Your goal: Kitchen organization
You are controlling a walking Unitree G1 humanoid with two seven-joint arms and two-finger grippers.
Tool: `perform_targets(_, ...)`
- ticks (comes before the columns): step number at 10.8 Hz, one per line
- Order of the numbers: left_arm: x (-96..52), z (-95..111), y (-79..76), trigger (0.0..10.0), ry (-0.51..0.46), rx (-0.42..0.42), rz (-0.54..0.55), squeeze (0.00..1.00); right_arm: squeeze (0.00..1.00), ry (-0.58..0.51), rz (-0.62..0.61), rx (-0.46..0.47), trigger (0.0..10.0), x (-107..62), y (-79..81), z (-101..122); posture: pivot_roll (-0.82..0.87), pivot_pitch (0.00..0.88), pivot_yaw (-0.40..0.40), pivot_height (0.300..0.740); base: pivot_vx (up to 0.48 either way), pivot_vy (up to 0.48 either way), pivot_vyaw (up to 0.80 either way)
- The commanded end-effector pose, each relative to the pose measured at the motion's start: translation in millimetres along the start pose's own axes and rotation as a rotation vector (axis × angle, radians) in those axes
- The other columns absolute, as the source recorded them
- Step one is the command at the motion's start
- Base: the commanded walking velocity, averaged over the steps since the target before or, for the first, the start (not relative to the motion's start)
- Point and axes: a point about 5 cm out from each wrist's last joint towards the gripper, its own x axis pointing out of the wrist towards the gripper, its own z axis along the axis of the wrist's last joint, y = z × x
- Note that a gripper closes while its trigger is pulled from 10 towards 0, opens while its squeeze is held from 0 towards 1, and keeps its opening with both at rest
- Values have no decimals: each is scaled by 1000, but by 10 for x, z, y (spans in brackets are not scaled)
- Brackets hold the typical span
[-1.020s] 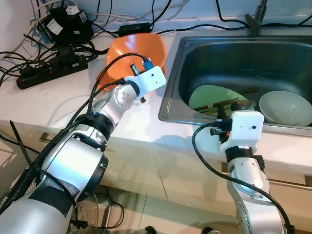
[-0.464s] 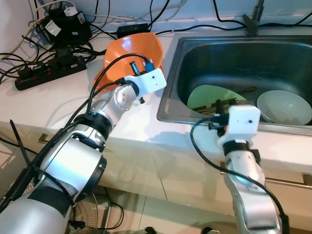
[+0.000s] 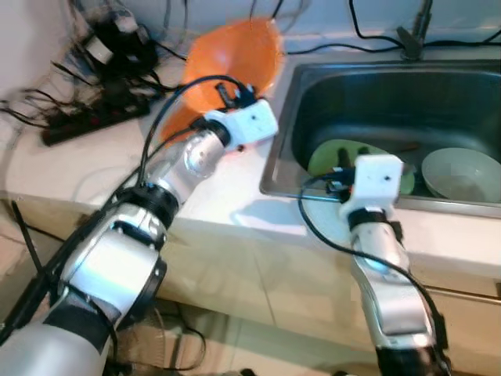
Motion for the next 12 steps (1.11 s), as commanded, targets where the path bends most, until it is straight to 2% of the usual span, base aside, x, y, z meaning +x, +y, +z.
perform_targets(1,-49,-10,-24,10000,-25,-24,23,0,1000,-18,15,28,10000,7,46,24,-73,3,201,740,0,0,0)
perform_targets(3,-140,-75,-223,10000,-16,-22,-31,0,1000,-51,-1,41,10000,112,-50,78,-58,4,198,740,0,0,0)
perform_targets(4,-187,-105,-241,10000,-18,-13,-40,0,1000,-60,-41,108,10000,214,-213,147,-46,9,196,740,0,0,0)
perform_targets(6,-208,-63,-301,10000,-49,-2,-63,0,1000,-58,-52,232,10000,307,-332,250,-44,13,193,740,0,0,0)
perform_targets(7,-205,-33,-332,10000,-62,-3,-70,0,1000,-50,-44,281,10000,335,-347,271,-43,17,192,740,0,0,0)
perform_targets(8,-213,65,-447,10000,-115,11,-119,0,1000,-36,-30,368,10000,402,-353,317,-44,28,190,740,0,0,0)
perform_targets(10,-247,190,-587,10000,-185,27,-173,0,1000,-5,5,481,10000,469,-285,347,-42,40,184,740,0,0,0)
perform_targets(12,-262,223,-621,10000,-206,48,-194,0,1000,-4,24,514,10000,528,-264,403,-37,44,175,740,0,0,0)
